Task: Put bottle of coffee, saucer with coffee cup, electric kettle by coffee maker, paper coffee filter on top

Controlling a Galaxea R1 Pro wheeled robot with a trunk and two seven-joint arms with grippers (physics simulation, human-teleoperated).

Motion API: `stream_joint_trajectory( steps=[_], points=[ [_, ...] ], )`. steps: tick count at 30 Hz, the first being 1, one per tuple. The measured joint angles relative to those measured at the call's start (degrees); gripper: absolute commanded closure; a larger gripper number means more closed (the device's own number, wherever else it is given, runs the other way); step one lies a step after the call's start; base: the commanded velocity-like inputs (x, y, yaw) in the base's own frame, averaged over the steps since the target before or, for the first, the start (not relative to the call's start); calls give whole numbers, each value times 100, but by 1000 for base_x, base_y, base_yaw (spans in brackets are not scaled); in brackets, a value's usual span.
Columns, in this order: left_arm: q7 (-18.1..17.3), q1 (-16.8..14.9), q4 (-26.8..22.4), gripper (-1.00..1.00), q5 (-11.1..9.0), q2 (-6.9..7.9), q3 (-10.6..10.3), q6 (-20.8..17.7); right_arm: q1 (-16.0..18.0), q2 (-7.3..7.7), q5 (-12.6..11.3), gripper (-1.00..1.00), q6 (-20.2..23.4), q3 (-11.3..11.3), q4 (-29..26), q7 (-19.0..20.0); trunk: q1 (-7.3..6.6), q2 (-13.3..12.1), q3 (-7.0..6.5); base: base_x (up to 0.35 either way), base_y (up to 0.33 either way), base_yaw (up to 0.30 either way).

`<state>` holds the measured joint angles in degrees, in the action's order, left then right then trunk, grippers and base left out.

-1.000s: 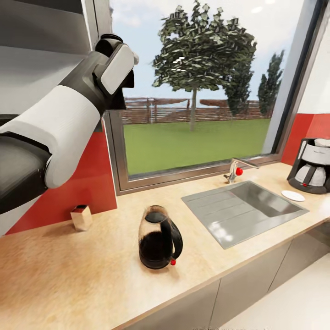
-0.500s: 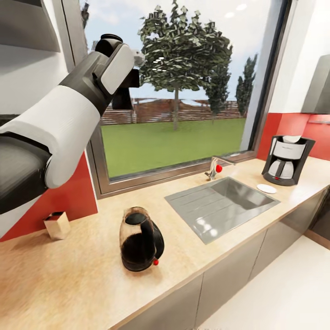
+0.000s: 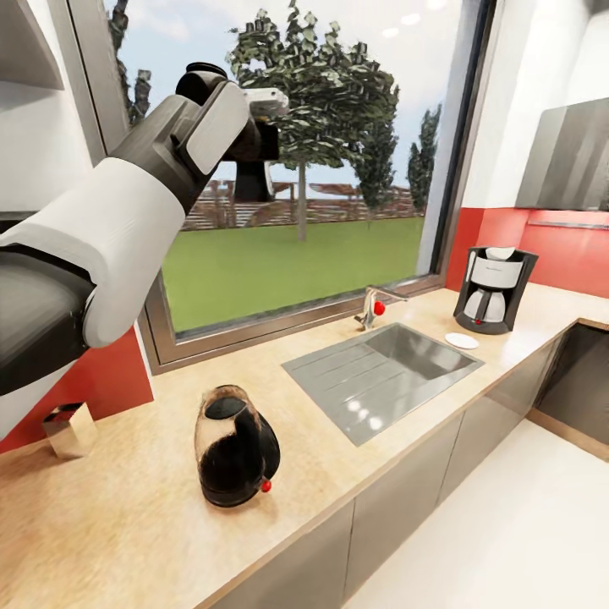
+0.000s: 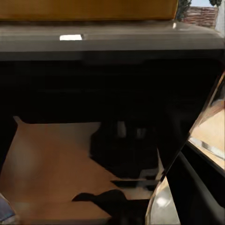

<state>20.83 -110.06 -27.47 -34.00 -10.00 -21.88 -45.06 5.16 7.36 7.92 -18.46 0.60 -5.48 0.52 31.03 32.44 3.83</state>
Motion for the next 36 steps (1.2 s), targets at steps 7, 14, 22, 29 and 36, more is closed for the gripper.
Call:
stream_joint_trajectory(
  steps=[7, 14, 22, 29, 36],
  points=[
    [-41, 5, 5, 100, -15, 0, 5, 6, 0, 0, -2, -100, 0, 0, -1, -3, 0, 0, 0, 0, -153, -37],
    [-43, 3, 9, 100, -16, 0, 9, 6, 0, 0, -2, -100, 0, 0, -1, 2, 0, 0, 0, 0, -84, -153],
    [-42, 3, 14, 100, -13, 0, 11, 7, -1, 0, 3, -100, 3, 0, 0, -2, 0, 0, 0, 0, -161, -25],
    [-47, 2, 15, 100, -6, 0, 17, 6, 2, 0, -5, -100, 7, 3, 0, -4, 0, 0, 0, 0, -25, -3],
    [-50, 1, 23, 100, -2, 0, 15, 5, 3, 0, -8, -100, 1, 0, 0, -4, 0, 0, 0, 0, -1, -1]
  ],
)
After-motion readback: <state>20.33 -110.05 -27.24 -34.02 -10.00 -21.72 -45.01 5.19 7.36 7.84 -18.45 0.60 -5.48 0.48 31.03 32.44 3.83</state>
